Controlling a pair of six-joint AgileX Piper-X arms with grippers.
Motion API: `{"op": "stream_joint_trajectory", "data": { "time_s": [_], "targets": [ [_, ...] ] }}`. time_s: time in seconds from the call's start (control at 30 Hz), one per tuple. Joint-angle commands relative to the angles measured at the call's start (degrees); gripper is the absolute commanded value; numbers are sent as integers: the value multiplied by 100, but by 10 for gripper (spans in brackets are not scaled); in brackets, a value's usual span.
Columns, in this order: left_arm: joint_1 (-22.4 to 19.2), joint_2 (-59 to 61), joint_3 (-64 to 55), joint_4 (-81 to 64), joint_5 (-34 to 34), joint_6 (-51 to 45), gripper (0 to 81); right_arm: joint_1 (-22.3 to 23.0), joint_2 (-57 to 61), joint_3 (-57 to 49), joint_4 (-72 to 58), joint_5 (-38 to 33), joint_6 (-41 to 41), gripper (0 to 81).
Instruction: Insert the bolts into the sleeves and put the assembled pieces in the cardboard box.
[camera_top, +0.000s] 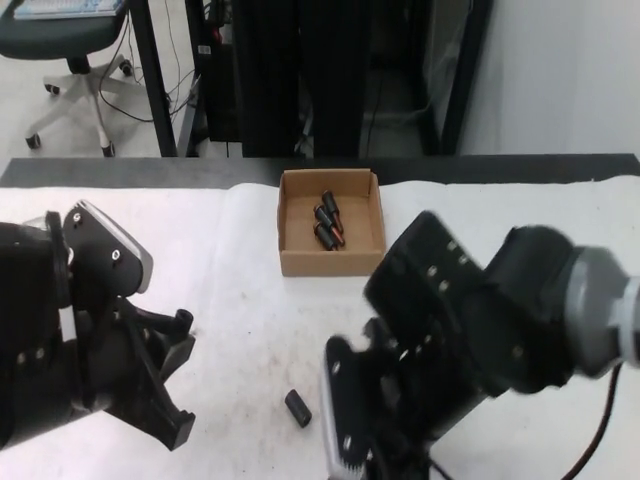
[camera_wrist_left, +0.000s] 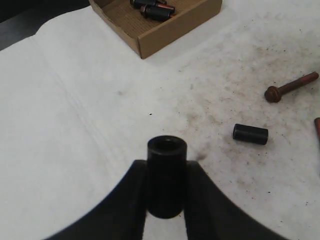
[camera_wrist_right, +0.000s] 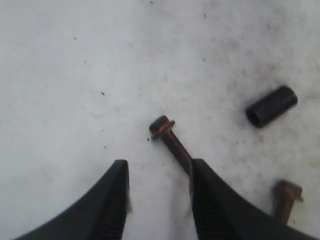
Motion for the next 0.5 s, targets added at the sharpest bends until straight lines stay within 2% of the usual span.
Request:
{"op": "stream_joint_trajectory", "data": {
  "time_s": [0.0,0.23,0.47],
  "targets": [
    [20,-68,-65,-39,-56,67,3,56,30,-5,-126,-46,-136,337],
    [18,-68,-65,-18,-56,67,3,153,462,-5,-31,198,-136,321],
    [18,-68,-65,185,-56,67,3,23,529,-5,-183,550,-613,321]
  ]
}}
